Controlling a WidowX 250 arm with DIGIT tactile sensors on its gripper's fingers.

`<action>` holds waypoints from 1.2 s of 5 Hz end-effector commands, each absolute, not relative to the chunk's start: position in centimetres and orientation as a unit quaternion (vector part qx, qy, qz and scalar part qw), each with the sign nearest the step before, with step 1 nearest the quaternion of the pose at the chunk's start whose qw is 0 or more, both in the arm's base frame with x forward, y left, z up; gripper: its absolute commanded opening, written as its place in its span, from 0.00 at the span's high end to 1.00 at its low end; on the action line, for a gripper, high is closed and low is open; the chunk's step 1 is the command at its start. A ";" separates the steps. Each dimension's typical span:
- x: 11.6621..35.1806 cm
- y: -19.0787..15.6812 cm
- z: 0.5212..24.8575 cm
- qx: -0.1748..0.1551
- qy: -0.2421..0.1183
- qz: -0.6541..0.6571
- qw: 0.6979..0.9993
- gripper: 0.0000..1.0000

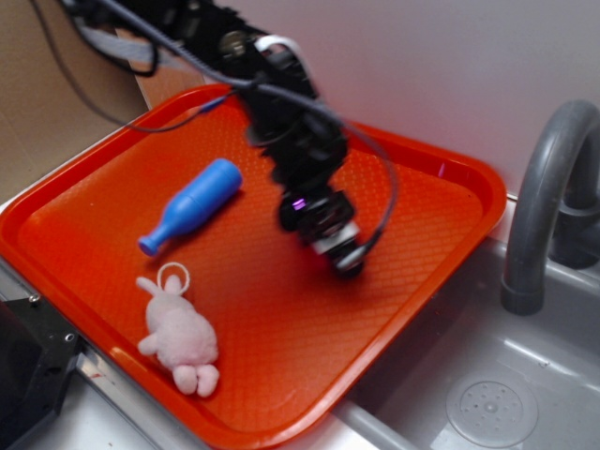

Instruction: Grab the black box.

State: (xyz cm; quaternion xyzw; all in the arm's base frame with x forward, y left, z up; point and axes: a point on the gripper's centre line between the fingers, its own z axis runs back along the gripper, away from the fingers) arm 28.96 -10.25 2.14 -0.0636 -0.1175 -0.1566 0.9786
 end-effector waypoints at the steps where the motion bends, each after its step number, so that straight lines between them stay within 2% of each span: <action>1: 26.5 -11.7 1.8 -0.012 -0.055 -0.170 0.984 1.00; 2: 25.7 -9.3 6.6 0.012 -0.081 -0.139 0.987 1.00; 3: 23.5 -4.7 11.4 -0.013 -0.105 -0.061 0.992 1.00; 5: 17.8 2.5 21.2 -0.059 -0.070 0.100 0.991 1.00; 6: 17.3 3.4 22.2 -0.057 -0.075 0.133 0.987 1.00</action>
